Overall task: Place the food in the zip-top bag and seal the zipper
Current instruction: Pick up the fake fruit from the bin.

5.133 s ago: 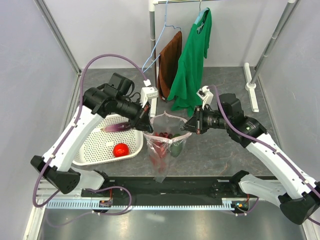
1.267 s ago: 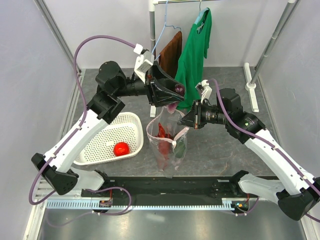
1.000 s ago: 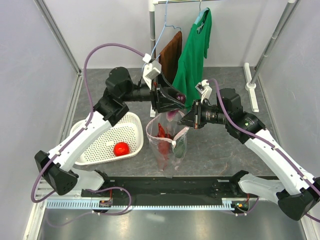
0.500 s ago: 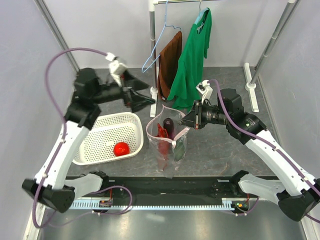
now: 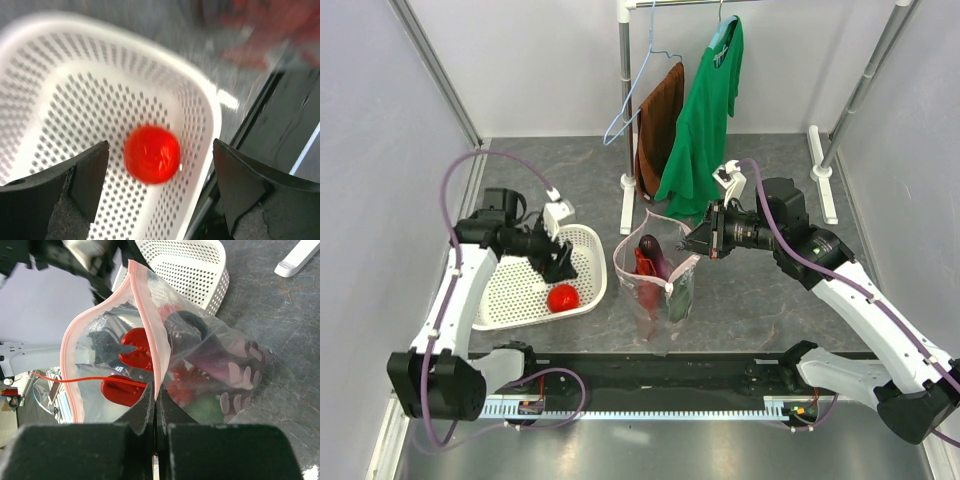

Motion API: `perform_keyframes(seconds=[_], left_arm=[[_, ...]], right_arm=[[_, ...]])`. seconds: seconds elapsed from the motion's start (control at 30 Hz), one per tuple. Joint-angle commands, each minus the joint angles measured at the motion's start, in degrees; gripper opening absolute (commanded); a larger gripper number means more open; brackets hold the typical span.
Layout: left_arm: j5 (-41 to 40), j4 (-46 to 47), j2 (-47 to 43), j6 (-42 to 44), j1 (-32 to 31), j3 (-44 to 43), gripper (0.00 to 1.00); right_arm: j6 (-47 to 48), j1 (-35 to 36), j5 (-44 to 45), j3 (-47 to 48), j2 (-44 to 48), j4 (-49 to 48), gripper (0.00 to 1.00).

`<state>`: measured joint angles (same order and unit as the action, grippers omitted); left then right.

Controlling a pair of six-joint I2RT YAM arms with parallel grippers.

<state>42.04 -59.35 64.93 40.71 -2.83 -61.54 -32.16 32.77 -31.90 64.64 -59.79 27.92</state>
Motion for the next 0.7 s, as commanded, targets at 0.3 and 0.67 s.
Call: perform_keyframes(seconds=[0.3, 0.67], left_arm=[[-18.2, 5.7, 4.1, 9.3, -1.5, 12.6, 0.92], [-20.1, 12.9, 9.3, 7.6, -2.9, 16.4, 0.91]], right_arm=[[0.4, -0.3, -1.0, 2.0, -0.7, -3.4, 0.00], [0.8, -0.3, -0.7, 1.8, -0.9, -3.1, 0.00]])
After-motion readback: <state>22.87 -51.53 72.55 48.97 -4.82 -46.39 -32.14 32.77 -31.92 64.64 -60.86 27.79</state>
